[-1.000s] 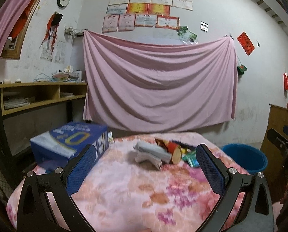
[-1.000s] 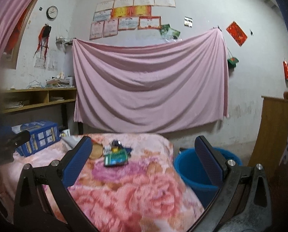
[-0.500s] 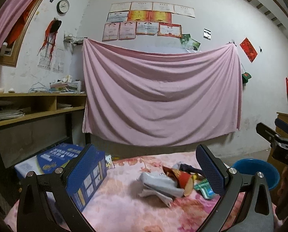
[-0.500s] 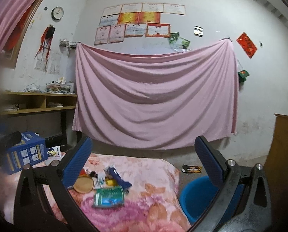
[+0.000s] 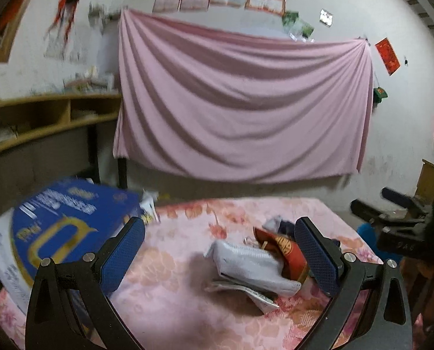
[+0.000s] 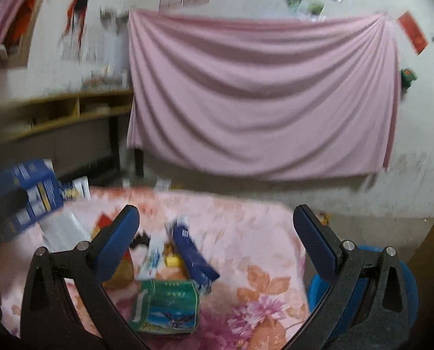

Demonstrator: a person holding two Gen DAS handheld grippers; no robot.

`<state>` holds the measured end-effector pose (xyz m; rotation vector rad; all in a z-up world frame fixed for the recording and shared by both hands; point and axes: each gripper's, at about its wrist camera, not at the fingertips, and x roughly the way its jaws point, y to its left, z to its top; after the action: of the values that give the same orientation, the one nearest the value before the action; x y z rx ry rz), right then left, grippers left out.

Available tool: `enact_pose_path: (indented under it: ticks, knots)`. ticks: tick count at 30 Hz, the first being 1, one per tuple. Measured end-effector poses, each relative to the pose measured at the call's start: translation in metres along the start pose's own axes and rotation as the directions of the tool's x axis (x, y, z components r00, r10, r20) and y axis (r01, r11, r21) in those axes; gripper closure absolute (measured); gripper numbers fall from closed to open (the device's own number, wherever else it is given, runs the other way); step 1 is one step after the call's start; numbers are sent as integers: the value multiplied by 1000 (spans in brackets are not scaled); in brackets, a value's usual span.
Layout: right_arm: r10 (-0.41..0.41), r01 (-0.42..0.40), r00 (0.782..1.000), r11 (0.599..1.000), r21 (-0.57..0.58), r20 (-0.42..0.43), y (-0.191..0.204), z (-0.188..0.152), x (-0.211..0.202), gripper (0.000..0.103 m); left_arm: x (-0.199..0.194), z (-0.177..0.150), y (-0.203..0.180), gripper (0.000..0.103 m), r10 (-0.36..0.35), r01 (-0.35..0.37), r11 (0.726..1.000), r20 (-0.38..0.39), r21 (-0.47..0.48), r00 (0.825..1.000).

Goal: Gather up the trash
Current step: 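Grasp the grey face mask with the left gripper while the right gripper grasps the blue wrapper, then lift the mask and blue wrapper and carry both toward the blue bucket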

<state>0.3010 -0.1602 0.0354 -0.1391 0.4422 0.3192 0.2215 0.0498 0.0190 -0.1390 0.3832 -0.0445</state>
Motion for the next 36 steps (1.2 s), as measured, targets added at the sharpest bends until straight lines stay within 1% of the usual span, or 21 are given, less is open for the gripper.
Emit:
enact_pose_path:
  ticks: [2, 4, 6, 7, 10, 12, 13, 14, 15, 18, 19, 20, 21, 23, 24, 25, 26, 27, 30, 33, 36]
  knots:
    - [25, -24, 997, 1000, 2, -72, 2, -3, 14, 0, 9, -3, 1, 5, -21, 20, 1000, -43, -13, 999]
    - [32, -33, 988, 999, -8, -148, 5, -10, 29, 0, 17, -4, 2, 7, -45, 44, 999, -84, -19, 995]
    - [41, -44, 979, 999, -11, -200, 6, -13, 39, 1, 25, -5, 2, 16, -68, 65, 998, -125, -25, 990]
    - [44, -47, 976, 999, -9, -213, 7, -15, 43, 3, 29, -6, 2, 19, -79, 75, 997, -143, -31, 987]
    - [52, -52, 967, 999, 9, -248, 4, -18, 52, 6, 41, -10, 4, 28, -109, 99, 993, -201, -59, 974]
    - [60, -56, 961, 998, 22, -270, 2, -19, 57, 7, 45, -12, 8, 36, -129, 112, 990, -229, -86, 965]
    - [66, -61, 957, 998, 29, -282, 2, -20, 60, 8, 46, -13, 9, 37, -140, 119, 988, -242, -100, 960]
    - [72, -65, 953, 997, 33, -295, 1, -20, 63, 10, 48, -14, 10, 41, -150, 124, 986, -257, -115, 955]
    - [76, -68, 949, 997, 36, -307, 1, -20, 64, 10, 51, -16, 11, 48, -161, 130, 983, -273, -131, 948]
    - [81, -74, 933, 997, 33, -350, 4, -23, 72, 17, 56, -20, 14, 61, -191, 142, 975, -319, -168, 928]
    - [82, -76, 928, 997, 30, -363, 5, -24, 74, 22, 57, -20, 14, 64, -193, 143, 975, -326, -171, 925]
    - [80, -76, 925, 997, 26, -371, 6, -25, 76, 27, 56, -21, 15, 69, -195, 143, 974, -329, -174, 924]
    - [75, -72, 923, 997, 22, -377, 8, -25, 77, 29, 56, -20, 15, 71, -197, 144, 974, -330, -176, 923]
    - [73, -71, 922, 997, 19, -380, 9, -26, 77, 40, 52, -19, 16, 78, -199, 147, 973, -319, -179, 927]
    - [74, -72, 923, 997, 20, -378, 9, -26, 77, 41, 50, -19, 16, 82, -202, 151, 972, -313, -181, 928]
    - [75, -73, 924, 997, 20, -375, 9, -26, 76, 45, 48, -18, 17, 83, -205, 153, 971, -306, -183, 930]
    - [74, -72, 925, 997, 20, -373, 9, -26, 76, 54, 46, -17, 18, 85, -205, 154, 971, -299, -185, 932]
    - [74, -72, 926, 997, 20, -370, 8, -26, 75, 60, 44, -16, 18, 88, -207, 158, 970, -290, -186, 934]
    - [68, -68, 929, 998, 13, -363, 11, -25, 72, 64, 38, -14, 17, 94, -213, 170, 969, -258, -179, 942]
    - [61, -63, 933, 998, 8, -355, 11, -24, 70, 66, 27, -11, 15, 96, -213, 180, 970, -221, -161, 952]
    - [51, -49, 947, 999, 13, -318, 10, -22, 62, 68, 19, -8, 11, 98, -207, 185, 974, -176, -132, 962]
